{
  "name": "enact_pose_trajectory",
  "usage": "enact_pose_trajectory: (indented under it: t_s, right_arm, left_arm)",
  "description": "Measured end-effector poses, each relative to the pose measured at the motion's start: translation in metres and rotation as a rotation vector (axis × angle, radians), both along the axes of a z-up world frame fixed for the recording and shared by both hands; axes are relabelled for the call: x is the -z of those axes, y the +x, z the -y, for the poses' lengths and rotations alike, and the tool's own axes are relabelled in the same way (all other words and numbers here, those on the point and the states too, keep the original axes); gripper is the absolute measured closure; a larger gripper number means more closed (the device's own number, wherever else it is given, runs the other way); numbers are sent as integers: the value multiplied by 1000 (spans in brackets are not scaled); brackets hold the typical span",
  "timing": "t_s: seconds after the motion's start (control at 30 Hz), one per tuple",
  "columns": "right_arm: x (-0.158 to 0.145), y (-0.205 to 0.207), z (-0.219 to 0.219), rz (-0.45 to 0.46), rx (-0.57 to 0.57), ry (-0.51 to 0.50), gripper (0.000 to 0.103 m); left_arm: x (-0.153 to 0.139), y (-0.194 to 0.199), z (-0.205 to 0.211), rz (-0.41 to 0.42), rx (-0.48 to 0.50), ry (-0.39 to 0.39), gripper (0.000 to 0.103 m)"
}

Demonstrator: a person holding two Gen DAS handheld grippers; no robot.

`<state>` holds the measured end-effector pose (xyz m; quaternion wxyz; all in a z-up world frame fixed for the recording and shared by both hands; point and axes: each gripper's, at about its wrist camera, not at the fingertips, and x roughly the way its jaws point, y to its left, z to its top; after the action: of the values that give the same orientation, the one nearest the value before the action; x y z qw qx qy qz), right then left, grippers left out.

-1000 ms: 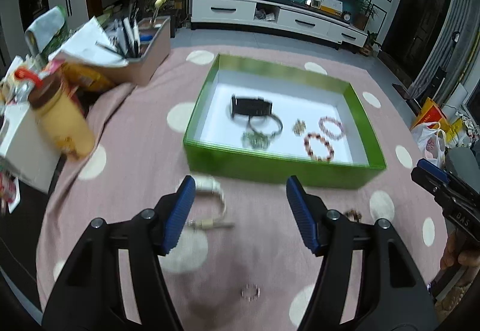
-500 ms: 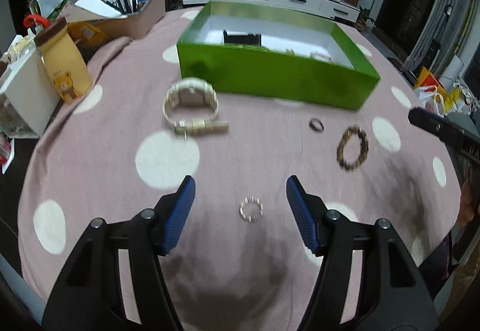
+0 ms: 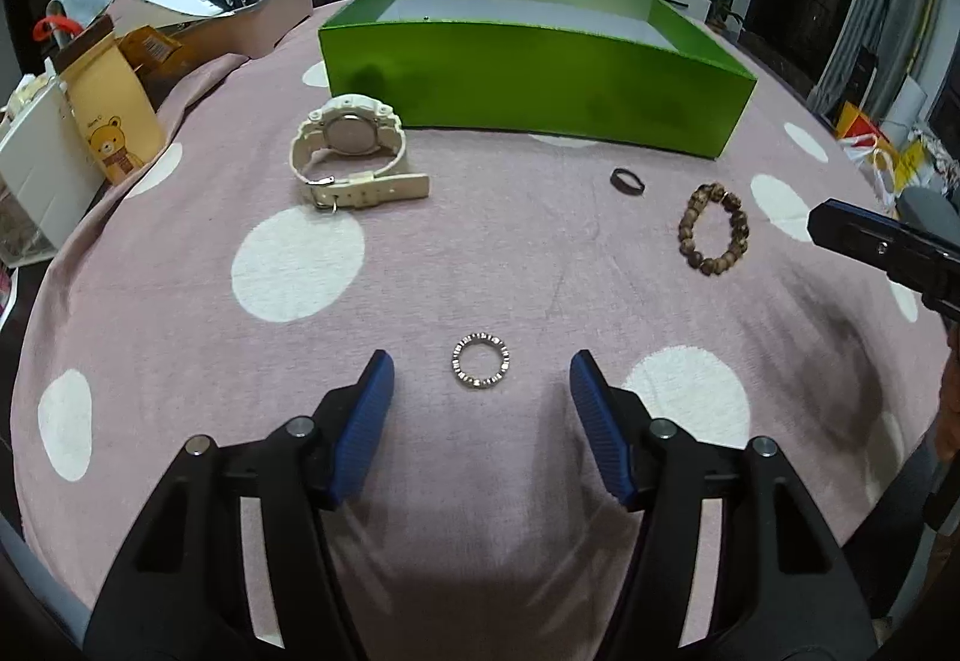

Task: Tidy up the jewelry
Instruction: 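Grasp the small silver ring with the left tool while the right tool grasps the brown wooden bead bracelet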

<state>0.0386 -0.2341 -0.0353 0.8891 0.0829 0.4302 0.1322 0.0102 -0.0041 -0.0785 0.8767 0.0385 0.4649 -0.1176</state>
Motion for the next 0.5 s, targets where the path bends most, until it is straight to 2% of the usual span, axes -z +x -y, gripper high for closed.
enact_pose_trajectory:
  t_s: [0.1,0.23,0.3,0.33,0.5]
  right_arm:
    - [6,2,3,-13,9,-7,55]
    - [14,8,6,-41,31,-2,55]
    - [19,12,6,-53,38,0,55]
    - [21,14,6,-58,44,-4,55]
    - [28,24,1,-71,49,-22,55]
  left_arm:
    - [7,2,3,-1,-2,26,54]
    - [8,1,4,26,9,29,64]
    - [8,1,6,37,17,26,72]
    - [8,-1,8,45,25,26,81]
    - [8,-2,9,54,35,8,83]
